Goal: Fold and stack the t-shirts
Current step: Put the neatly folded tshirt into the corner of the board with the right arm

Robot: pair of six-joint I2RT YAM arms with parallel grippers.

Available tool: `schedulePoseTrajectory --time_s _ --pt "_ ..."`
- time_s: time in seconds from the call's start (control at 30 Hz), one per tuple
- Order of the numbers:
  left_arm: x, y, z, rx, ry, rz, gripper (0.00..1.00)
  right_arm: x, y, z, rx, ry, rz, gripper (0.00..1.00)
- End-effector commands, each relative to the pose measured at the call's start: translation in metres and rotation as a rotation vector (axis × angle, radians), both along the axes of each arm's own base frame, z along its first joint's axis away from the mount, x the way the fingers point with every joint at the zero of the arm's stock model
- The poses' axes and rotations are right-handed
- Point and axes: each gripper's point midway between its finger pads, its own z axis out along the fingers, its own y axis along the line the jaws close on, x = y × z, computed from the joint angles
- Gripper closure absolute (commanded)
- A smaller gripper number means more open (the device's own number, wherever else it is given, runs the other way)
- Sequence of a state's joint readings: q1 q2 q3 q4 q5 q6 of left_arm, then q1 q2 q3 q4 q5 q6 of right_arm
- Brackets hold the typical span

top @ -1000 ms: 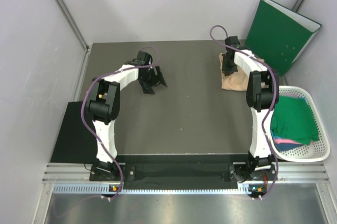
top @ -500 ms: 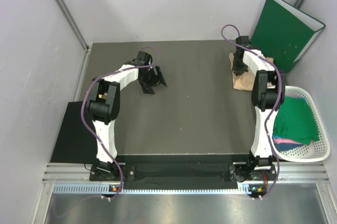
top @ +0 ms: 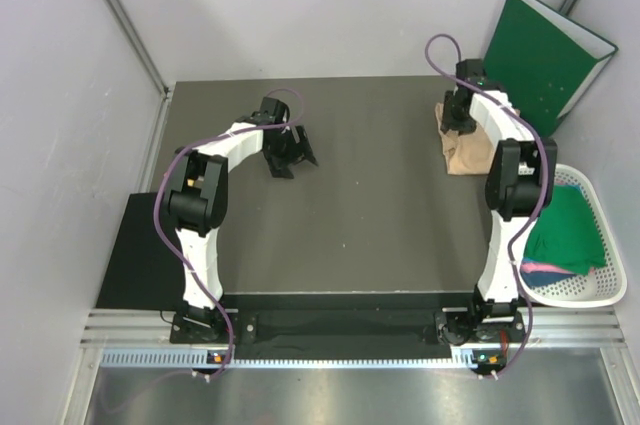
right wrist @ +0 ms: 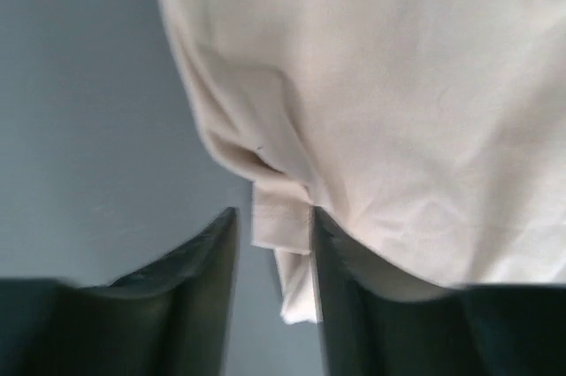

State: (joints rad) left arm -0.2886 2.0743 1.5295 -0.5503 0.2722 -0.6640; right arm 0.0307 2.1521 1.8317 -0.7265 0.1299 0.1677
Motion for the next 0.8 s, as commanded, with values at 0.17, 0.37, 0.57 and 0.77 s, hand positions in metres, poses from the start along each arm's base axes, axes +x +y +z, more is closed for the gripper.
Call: schedulePoseTrajectory --time_s 0.17,0.37,0.57,0.77 --pt "-0.009 0.024 0.046 0.113 -0.112 -0.056 0.03 -0.015 0.05 0.167 0.207 -0.424 0.168 0.04" --pt "-0.027 0.049 0.062 0.229 -0.138 -0.093 0.03 -0.063 0.059 0.184 0.219 -0.511 0.253 0.0" --pt "-0.051 0.069 0.07 0.304 -0.158 -0.122 0.03 -0.113 0.061 0.18 0.205 -0.561 0.287 0.0" --pt "-0.073 0.078 0.068 0.32 -0.174 -0.16 0.02 -0.147 0.063 0.168 0.202 -0.569 0.296 0.0"
